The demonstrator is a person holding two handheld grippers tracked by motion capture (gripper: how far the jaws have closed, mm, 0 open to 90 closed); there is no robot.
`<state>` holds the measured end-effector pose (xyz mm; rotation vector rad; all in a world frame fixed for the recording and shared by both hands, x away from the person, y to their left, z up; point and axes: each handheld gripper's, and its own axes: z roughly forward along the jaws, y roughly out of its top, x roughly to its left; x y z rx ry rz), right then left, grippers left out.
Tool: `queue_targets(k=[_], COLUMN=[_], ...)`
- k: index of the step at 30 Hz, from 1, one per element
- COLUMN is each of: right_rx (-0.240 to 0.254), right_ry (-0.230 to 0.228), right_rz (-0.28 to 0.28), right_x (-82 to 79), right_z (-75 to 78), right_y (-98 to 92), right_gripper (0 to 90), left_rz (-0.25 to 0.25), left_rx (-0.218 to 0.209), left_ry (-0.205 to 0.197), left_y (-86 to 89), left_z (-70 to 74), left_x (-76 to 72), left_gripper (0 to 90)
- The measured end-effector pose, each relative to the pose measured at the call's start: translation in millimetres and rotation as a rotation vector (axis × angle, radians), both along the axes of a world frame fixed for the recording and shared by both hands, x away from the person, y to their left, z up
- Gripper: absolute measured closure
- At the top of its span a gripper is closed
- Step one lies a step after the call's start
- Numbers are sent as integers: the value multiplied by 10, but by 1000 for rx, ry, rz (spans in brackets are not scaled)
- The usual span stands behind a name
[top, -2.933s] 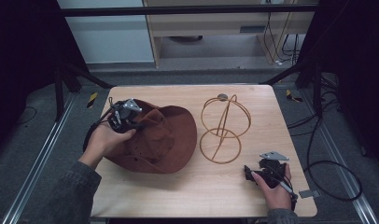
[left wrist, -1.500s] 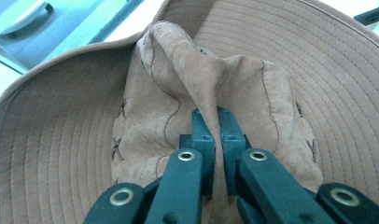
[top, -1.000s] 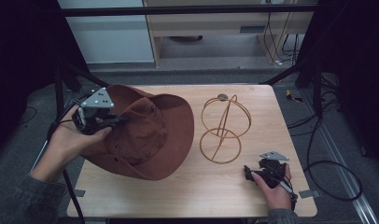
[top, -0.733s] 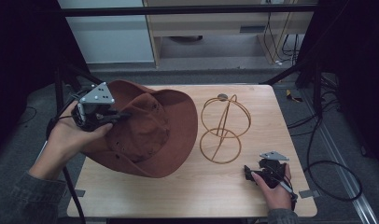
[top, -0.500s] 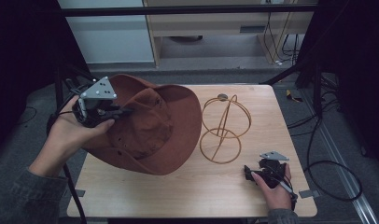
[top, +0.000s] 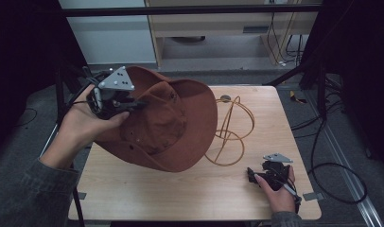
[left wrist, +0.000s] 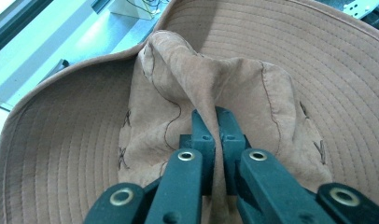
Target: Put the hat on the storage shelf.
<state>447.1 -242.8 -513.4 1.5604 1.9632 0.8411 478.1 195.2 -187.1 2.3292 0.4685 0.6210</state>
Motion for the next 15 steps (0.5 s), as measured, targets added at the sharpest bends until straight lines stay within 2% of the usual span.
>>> queue_targets(k=[9,15], right_rx=[0,0], right_ry=[0,0], right_rz=[-1,-1], right_x=[0,0], right_z=[0,0], right_y=[1,1], right_gripper=[4,4], left_rz=[-6,-15], left_rx=[5,-1], left_ry=[-4,-10], left_y=[-162,-209], left_z=[69,95], left_x=[93,80], left_gripper=[885,885])
